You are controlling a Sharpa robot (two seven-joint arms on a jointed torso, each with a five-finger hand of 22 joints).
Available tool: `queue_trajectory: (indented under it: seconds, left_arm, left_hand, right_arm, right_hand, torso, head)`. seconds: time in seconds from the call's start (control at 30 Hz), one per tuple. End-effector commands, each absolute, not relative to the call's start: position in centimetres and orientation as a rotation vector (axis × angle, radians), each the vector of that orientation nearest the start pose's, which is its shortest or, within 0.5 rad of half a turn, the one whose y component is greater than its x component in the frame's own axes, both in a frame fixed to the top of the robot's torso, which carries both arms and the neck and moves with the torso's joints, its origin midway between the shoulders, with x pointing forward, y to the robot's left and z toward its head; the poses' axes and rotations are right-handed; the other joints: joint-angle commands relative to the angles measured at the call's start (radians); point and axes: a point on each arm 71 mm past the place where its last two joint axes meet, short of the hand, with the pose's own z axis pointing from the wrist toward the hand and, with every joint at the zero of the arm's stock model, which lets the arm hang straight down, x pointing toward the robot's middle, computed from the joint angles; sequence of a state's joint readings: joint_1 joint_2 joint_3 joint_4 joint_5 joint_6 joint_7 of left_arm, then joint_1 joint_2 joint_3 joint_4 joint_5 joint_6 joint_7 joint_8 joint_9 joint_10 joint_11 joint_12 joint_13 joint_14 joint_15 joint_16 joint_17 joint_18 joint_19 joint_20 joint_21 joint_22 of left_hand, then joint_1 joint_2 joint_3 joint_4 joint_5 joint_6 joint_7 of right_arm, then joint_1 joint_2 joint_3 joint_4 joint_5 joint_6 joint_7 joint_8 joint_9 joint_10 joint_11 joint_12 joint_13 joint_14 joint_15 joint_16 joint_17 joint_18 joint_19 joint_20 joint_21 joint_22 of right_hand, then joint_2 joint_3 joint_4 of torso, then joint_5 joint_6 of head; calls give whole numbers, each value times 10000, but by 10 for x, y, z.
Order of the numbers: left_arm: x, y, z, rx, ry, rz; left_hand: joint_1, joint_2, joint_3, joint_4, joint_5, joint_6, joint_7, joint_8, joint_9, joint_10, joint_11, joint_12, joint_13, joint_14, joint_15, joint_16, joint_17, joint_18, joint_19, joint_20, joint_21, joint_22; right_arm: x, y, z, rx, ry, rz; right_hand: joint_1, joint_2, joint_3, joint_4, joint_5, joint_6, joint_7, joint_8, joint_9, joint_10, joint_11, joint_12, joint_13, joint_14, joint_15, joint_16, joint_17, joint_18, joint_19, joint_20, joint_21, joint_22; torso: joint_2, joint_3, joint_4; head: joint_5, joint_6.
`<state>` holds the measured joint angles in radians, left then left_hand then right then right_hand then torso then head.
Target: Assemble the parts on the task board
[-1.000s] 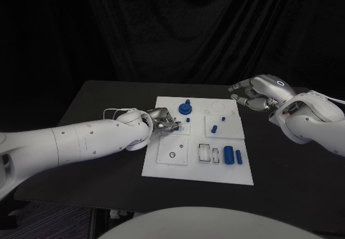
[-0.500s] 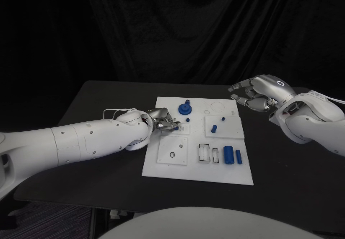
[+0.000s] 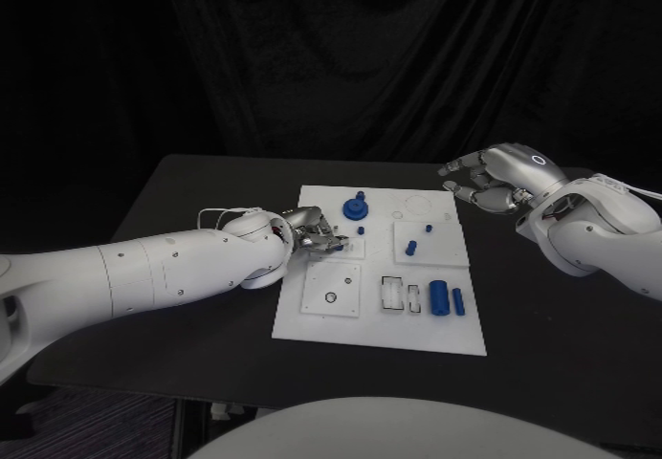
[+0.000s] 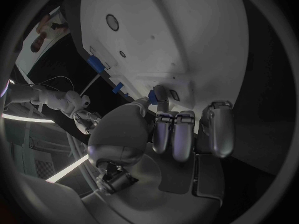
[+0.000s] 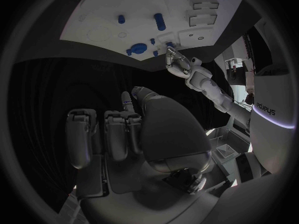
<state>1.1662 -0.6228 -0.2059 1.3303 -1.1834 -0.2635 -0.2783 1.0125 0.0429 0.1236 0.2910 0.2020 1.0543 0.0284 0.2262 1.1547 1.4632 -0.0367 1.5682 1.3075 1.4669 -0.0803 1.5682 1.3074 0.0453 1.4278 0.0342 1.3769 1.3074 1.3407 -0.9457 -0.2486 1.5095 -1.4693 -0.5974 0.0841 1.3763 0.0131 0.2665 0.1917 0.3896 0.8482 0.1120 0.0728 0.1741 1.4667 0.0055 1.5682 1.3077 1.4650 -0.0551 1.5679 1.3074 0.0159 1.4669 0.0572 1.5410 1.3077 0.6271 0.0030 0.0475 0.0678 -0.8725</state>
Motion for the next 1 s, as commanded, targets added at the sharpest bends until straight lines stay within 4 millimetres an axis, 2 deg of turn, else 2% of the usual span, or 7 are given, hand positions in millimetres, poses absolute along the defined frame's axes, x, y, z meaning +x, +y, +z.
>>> queue_trajectory:
  seconds: [0.03, 0.23, 0.37, 0.47, 0.6, 0.73, 1.0]
  left_arm:
    - [480, 161, -292, -880, 20824, -5328]
    - [481, 161, -292, -875, 20756, -5396]
    - [481, 161, -291, -862, 20683, -5476]
    - [481, 160, -291, -836, 20605, -5572]
    - [481, 159, -289, -764, 20323, -5885]
    - [481, 156, -286, -670, 19920, -6311]
    - [481, 153, -285, -541, 19802, -6534]
  left_hand:
    - [-281, 56, -243, 9, -294, -1, 77, -80, -37, 1076, 75, 26, 2633, 1038, 56, 26, 2634, 107, -5, 46, -60, 1498]
    - [-841, 163, -750, 22, -623, 28, 92, -100, -28, 1076, 90, 26, 2633, 1038, 68, 26, 2634, 105, 9, 61, -77, 1529]
    - [-1477, 337, -1266, 28, -1154, 45, 107, -115, -15, 1076, 102, 26, 2633, 1038, 84, 26, 2634, 107, 16, 69, -99, 1553]
    - [-1990, 489, -1742, 35, -1373, 55, 115, -126, 0, 1076, 111, 26, 2633, 1038, 92, 26, 2634, 107, 24, 78, -114, 1577]
    - [-2275, 751, -2121, 32, -1331, 67, 117, -119, 32, 1076, 116, 26, 2633, 1038, 96, 26, 2634, 103, 35, 85, -118, 1604]
    - [-2119, 1178, -2357, 17, -998, 137, 81, 51, 231, 1076, 90, 26, 2633, 1038, 80, 26, 2634, 70, 134, 75, 6, 1703]
    - [-1899, 1404, -2545, 14, -812, 22, 79, 171, 461, 1076, 86, 26, 2633, 1038, 75, 26, 2634, 67, 147, 68, 10, 1736]
  right_arm:
    - [479, -254, -171, -2571, 14187, 6101]
    - [479, -255, -171, -2568, 14181, 6095]
    - [479, -255, -171, -2565, 14179, 6084]
    - [479, -255, -171, -2562, 14180, 6077]
    - [479, -255, -171, -2556, 14174, 6070]
    - [479, -255, -171, -2553, 14174, 6064]
    - [479, -255, -171, -2556, 14184, 6074]
  right_hand:
    - [97, -2, 33, -3, 42, 69, -16, -23, -9, 1041, 75, 26, 2631, 1058, 54, 29, 2634, -55, 824, 43, -61, 2495]
    - [89, -10, 34, -4, 42, 72, -14, -22, -10, 1041, 76, 26, 2631, 1058, 55, 29, 2634, -54, 822, 43, -66, 2493]
    - [89, -10, 34, -4, 42, 72, -14, -22, -10, 1041, 76, 26, 2631, 1058, 55, 29, 2634, -54, 822, 43, -66, 2493]
    - [89, -10, 34, -4, 42, 72, -14, -22, -10, 1041, 76, 26, 2631, 1058, 55, 29, 2634, -54, 822, 43, -66, 2493]
    - [89, -10, 34, -4, 42, 72, -14, -22, -10, 1041, 76, 26, 2631, 1058, 55, 29, 2634, -54, 822, 43, -66, 2493]
    - [80, -17, 37, -5, 44, 77, -14, -21, -11, 1041, 77, 26, 2631, 1058, 55, 29, 2634, -55, 824, 43, -63, 2494]
    - [77, -18, 40, -6, 45, 79, -15, -21, -12, 1041, 77, 26, 2631, 1058, 55, 29, 2634, -57, 827, 43, -57, 2496]
  torso:
    - [1, 2, 5]
    - [-2, 6, -5]
    - [3, 4, -8]
    - [5, 4, -7]
    - [4, 4, 4]
    - [3, 2, 5]
    - [6, 1, 2]
  head:
    - [-17, -1]
    - [0, -1]
    - [-3, -1]
    - [1, -1]
    - [-6, -1]
    - [-11, -1]
    - [0, -1]
